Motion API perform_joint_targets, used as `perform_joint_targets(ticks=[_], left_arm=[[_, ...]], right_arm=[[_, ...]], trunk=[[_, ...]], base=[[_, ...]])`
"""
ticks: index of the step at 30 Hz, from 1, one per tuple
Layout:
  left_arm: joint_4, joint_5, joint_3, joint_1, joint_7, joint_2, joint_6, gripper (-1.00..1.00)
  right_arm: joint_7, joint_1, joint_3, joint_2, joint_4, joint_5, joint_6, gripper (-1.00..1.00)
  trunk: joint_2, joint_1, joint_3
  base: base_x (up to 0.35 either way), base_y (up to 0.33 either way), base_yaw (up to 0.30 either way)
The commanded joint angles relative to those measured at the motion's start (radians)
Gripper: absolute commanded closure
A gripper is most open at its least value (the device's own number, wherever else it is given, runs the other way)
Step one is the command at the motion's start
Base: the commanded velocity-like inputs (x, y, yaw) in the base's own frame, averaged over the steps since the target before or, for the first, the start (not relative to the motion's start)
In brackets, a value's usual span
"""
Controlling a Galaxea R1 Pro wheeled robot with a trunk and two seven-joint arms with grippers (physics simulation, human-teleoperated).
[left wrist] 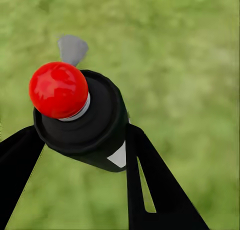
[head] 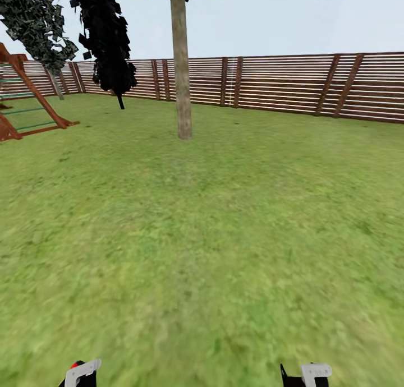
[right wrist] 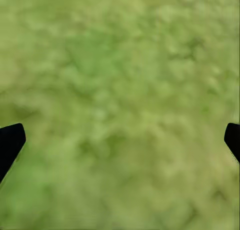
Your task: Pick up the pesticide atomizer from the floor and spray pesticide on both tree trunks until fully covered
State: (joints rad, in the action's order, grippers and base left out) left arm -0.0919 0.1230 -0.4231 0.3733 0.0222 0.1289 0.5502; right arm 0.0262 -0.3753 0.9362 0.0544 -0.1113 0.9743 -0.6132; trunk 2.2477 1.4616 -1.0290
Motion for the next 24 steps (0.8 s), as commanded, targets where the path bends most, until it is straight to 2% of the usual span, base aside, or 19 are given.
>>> perform_joint_targets(ticks=[1, 7, 24], left_arm=[[0.001, 0.01, -0.007, 0.001, 0.002, 0.0, 0.004, 1.0], [0.001, 0.01, -0.006, 0.001, 0.002, 0.0, 0.004, 1.0], [0.001, 0.01, -0.006, 0.001, 0.002, 0.0, 0.004, 1.0]], right_arm=[[0.003, -0.001, 0.007, 0.001, 0.001, 0.011, -0.003, -1.0], [0.003, -0.001, 0.007, 0.001, 0.001, 0.011, -0.003, -1.0], [0.003, -0.001, 0.007, 0.0, 0.001, 0.011, -0.003, -1.0]], trunk=[[0.0, 0.0, -0.001], [0.0, 0.0, -0.005], [0.0, 0.0, -0.005]], base=[[0.338, 0.0, 0.244], [0.339, 0.0, 0.218], [0.339, 0.0, 0.004]])
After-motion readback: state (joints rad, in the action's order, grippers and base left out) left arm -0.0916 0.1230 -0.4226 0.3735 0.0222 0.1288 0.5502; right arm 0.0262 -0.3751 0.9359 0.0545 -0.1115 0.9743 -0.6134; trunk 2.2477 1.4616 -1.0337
